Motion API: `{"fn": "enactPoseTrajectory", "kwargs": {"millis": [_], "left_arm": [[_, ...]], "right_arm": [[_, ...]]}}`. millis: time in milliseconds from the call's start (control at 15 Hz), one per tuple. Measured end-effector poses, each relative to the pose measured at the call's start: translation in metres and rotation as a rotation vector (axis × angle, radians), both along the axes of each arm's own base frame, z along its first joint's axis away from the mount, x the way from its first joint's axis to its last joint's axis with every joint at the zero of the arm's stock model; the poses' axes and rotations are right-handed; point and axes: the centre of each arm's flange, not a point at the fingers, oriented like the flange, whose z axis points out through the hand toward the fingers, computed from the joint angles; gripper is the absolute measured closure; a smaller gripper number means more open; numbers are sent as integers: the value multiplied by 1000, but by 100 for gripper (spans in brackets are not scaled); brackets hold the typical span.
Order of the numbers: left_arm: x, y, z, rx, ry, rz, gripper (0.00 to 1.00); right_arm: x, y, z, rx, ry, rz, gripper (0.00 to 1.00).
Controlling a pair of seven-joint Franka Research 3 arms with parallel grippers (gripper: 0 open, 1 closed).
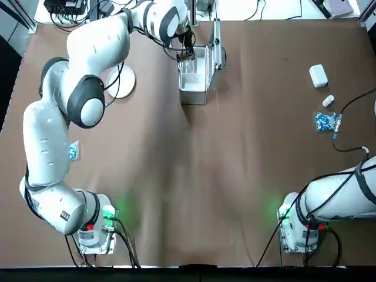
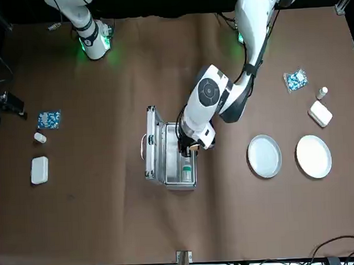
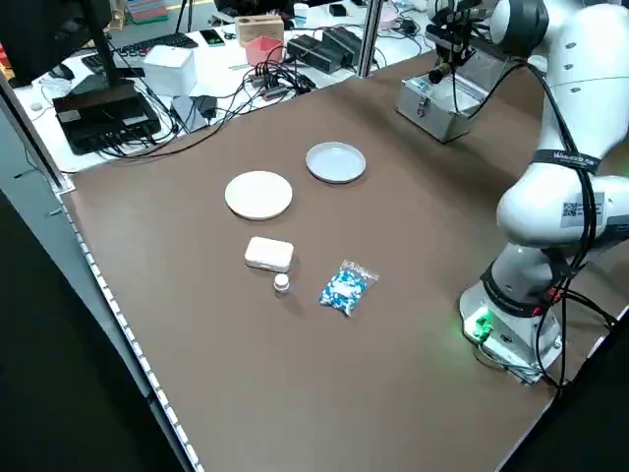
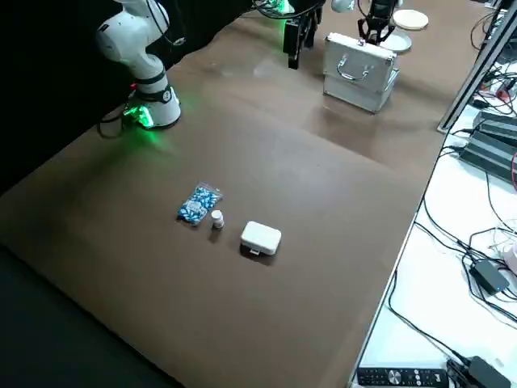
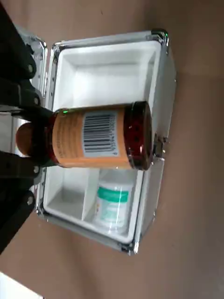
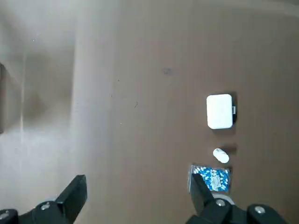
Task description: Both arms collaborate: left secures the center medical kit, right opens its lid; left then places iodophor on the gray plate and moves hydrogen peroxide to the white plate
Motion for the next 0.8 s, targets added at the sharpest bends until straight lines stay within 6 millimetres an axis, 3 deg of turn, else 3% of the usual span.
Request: {"fn": "enactPoseTrajectory", "kwargs": {"millis": [200,400,733,800], "left_arm": [[16,22,10,-4,-9,16,67],[42,66,28,-42,-3,18,67],[82,176,71,-150,42,-56,67],[93,222,82,-178,42,-104,67]], "right_arm": [[0,1,0,0,0,1,2],[0,1,0,0,-2,1,2],[0,1,0,-1,-3,2,2],[0,1,0,-1,-3,2,2]]}}
